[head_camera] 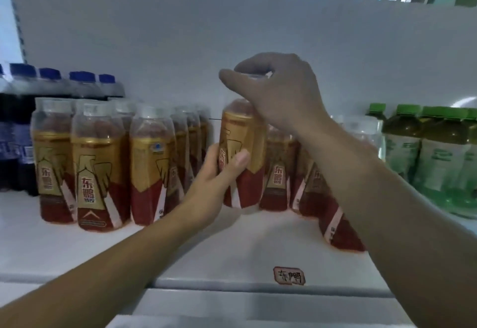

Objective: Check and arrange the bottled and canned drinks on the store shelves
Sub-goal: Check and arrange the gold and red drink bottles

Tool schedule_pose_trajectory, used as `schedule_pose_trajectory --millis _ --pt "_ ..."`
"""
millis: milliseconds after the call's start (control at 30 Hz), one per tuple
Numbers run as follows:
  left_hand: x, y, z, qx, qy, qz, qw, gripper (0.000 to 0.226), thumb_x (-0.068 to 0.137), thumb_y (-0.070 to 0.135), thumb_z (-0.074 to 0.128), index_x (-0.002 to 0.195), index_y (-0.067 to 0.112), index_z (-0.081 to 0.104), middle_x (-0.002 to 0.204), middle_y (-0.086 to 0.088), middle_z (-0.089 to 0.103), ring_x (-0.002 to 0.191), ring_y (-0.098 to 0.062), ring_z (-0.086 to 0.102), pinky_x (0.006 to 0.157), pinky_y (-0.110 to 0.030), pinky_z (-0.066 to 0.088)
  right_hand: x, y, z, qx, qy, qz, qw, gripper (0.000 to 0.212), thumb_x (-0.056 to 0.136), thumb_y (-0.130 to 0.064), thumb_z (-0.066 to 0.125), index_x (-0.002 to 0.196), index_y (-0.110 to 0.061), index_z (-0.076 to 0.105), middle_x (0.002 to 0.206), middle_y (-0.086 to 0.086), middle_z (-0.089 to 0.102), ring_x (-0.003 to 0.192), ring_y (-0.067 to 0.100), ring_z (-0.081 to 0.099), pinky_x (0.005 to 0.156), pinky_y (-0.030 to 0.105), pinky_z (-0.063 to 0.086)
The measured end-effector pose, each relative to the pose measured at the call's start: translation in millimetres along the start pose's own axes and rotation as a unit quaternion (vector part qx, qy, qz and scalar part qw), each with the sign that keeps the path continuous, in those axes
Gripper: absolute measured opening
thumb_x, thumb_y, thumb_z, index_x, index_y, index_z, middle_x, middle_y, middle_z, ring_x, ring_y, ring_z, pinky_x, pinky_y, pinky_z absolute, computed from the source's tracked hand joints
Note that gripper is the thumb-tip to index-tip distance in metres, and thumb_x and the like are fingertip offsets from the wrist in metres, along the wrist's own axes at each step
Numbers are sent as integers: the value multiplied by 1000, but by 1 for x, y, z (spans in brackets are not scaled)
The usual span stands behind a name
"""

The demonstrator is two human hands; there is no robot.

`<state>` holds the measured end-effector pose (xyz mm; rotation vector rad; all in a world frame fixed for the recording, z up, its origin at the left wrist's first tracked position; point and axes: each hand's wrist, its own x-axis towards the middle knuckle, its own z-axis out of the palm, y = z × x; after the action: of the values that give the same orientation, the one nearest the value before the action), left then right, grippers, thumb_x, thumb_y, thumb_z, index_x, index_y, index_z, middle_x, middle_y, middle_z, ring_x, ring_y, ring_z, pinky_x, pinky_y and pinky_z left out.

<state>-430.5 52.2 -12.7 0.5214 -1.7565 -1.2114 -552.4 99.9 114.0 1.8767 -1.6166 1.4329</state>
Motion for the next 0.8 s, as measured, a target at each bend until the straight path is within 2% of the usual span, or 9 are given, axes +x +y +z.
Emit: schedule_pose_trajectory --millis 100,200,300,367,433,467,600,667,800 --pt "3 2 -3 -19 51 0 999 46 85 65 48 126 45 48 99 36 68 92 18 62 84 -13 47 5 2 26 141 -20 20 990 42 92 -54 65 127 -31 67 126 -16 65 109 -4 58 91 17 43" --pt "15 3 -6 -92 90 -28 991 89 69 83 59 142 33 47 126 17 67 118 -3 62 108 -42 43 5 11 46 257 -62 74 962 55 95 -54 61 144 -32 50 140 -13 53 112 -7 54 94 17 44" --pt "20 0 -10 -121 101 -56 986 116 52 96 62 148 36 42 146 10 53 135 -14 50 116 -48 32 3 26 67 306 -92 151 935 87 79 -76 59 149 -27 44 144 -7 53 128 11 55 110 38 44" --pt "16 1 -14 -164 79 -75 980 94 62 84 65 138 31 55 136 7 63 123 -13 60 112 -45 42 -3 34 78 366 -108 187 905 103 66 -80 62 150 -23 43 141 -4 58 129 16 57 112 45 44" --pt "12 -2 -14 -221 24 -90 971 44 83 58 55 110 27 70 109 -1 76 97 -14 73 90 -37 59 -10 38 84 399 -102 208 887 104 63 -72 71 149 -20 45 141 1 60 126 17 60 111 47 45" --pt "11 -5 -13 -233 5 -91 968 35 89 50 49 103 27 71 101 -3 78 89 -15 75 81 -33 61 -13 40 85 408 -87 214 883 104 63 -67 75 149 -17 45 139 3 62 124 19 62 110 48 46" --pt "16 -10 -10 -209 16 -97 973 55 90 59 47 130 24 61 116 -10 73 107 -25 71 98 -48 54 -20 44 87 405 17 213 889 100 63 -56 84 147 -20 45 139 3 60 120 18 64 104 42 52" --pt "18 -13 -10 -215 21 -106 971 58 94 62 43 132 24 61 117 -8 73 107 -24 71 97 -46 53 -19 48 83 416 35 211 884 94 67 -49 84 147 -24 42 137 2 59 116 15 66 101 40 54" --pt "17 -9 -16 -279 1 -163 946 62 92 67 40 116 19 71 105 -9 76 90 -25 75 78 -42 55 -15 48 72 572 -78 258 775 96 72 -42 82 150 -4 41 128 12 63 106 26 68 89 43 59"
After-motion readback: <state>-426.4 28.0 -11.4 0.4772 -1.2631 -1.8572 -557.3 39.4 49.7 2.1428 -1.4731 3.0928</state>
